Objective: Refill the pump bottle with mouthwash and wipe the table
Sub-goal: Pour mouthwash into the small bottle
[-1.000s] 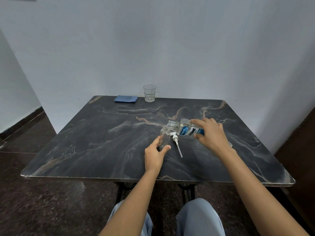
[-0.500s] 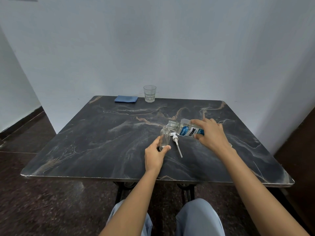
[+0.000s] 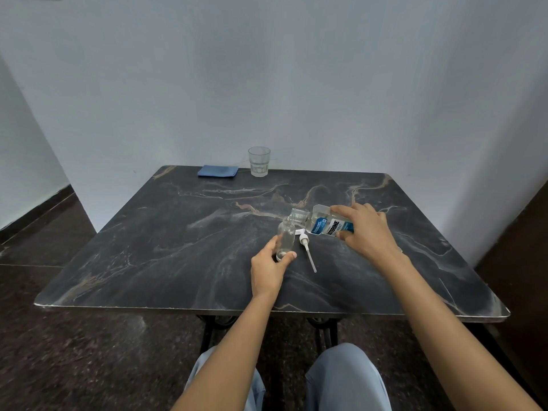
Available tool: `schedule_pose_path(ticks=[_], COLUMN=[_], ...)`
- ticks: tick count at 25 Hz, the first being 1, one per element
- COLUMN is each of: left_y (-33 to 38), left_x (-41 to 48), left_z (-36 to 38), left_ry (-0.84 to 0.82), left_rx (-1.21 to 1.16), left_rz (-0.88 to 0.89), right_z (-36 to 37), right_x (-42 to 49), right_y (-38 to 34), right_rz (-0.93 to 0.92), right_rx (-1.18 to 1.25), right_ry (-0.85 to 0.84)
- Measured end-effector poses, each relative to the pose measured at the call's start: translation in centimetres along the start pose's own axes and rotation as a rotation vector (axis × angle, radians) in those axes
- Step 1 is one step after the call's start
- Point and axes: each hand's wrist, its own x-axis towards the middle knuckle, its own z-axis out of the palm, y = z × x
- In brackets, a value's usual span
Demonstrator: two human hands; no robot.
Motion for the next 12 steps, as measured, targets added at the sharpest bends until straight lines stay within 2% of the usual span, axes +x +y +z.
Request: schedule_pose_path(ticks=[12], left_y=[0.1], left_x=[-0.08], left_z=[-0.2], left_ry=[-0.006], left_rx=[0.034], left_rz=[0.005], right_z=[-0.01], right_x=[0.16], right_y=[-0.07], right_rz=[0.001], right_rx=[-0.005], right_ry=[-0.004])
